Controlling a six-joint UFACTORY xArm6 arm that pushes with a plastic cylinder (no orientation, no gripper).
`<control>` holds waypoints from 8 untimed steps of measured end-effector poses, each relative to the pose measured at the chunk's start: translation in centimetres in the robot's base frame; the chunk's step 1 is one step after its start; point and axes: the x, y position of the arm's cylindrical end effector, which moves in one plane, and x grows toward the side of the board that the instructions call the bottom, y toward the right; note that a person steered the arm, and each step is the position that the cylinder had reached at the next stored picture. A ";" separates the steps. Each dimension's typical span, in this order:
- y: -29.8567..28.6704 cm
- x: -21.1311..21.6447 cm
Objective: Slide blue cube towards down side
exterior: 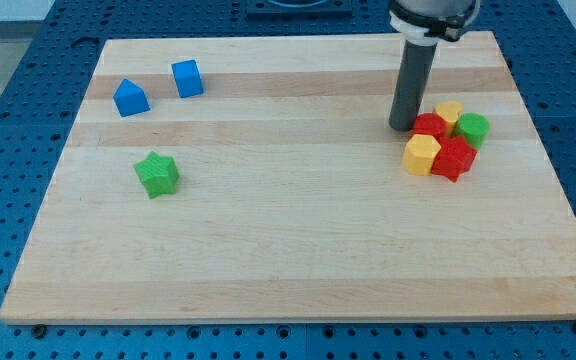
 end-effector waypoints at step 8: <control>-16.5 -15.8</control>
